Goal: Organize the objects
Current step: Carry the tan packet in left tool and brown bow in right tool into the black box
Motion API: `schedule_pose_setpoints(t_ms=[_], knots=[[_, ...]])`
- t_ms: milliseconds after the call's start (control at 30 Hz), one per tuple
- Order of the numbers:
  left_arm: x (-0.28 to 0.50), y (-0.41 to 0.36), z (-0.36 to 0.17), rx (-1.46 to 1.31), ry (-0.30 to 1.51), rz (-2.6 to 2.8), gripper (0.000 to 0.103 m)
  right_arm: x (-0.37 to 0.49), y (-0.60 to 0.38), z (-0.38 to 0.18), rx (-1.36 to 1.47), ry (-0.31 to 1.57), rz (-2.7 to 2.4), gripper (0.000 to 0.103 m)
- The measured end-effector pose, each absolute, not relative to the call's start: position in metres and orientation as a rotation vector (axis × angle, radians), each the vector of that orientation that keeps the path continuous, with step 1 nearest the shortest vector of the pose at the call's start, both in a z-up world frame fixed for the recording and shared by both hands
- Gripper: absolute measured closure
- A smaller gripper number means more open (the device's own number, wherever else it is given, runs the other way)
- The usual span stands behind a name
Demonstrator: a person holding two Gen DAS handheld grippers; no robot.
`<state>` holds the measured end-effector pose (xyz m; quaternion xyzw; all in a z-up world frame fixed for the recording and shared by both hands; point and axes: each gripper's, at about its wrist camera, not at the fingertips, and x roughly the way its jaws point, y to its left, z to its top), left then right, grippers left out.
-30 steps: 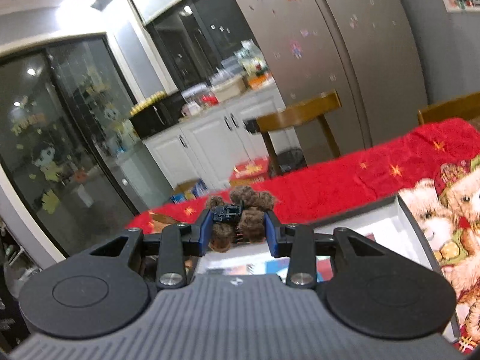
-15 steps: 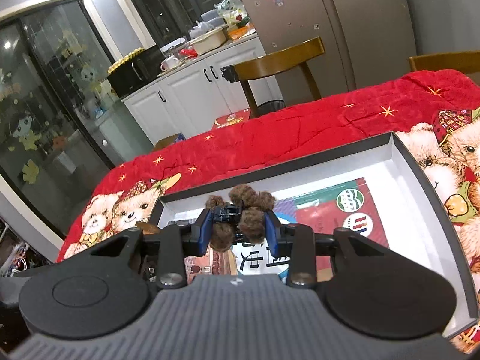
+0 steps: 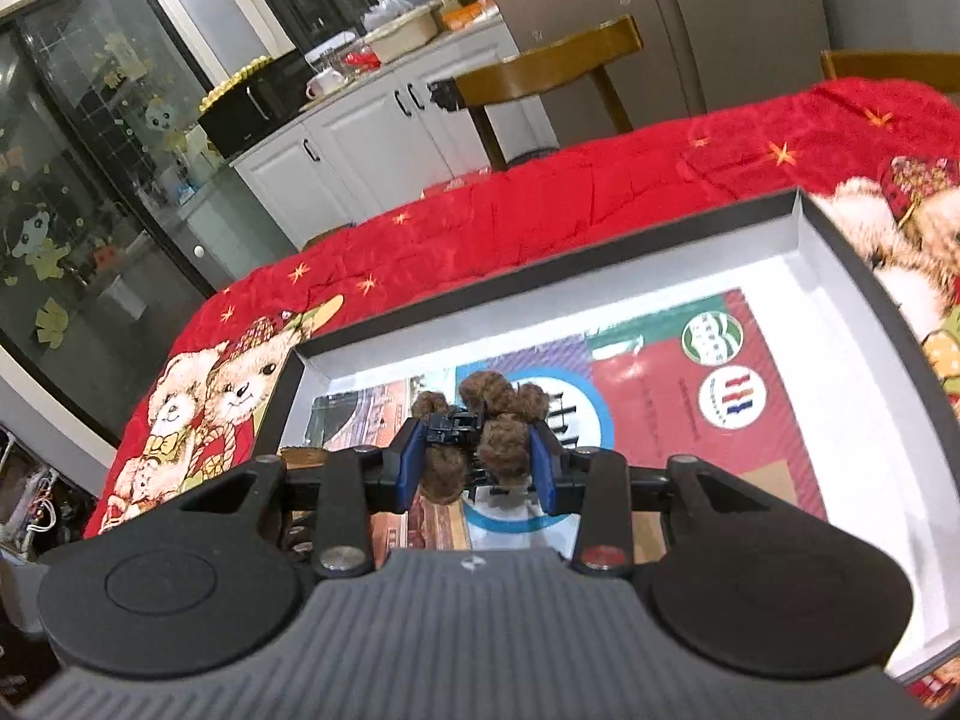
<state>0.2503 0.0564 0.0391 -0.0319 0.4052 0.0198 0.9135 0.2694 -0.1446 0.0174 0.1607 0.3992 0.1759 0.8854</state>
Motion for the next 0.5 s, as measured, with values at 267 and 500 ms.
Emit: schedule_pose_setpoints(t_ms=[267,500], knots=[[0.2508,0.0531,0.0357,-0.05,0.832,0.047,0.051,0.2737,-0.1432,0.0091,0.332,0.884,0.339,0.062],[0.2518,0.0534,0.0356,-0.055,0.832,0.045,0.051,0.2738,-0.1396,0.0081,0.325,0.883,0.338,0.061]])
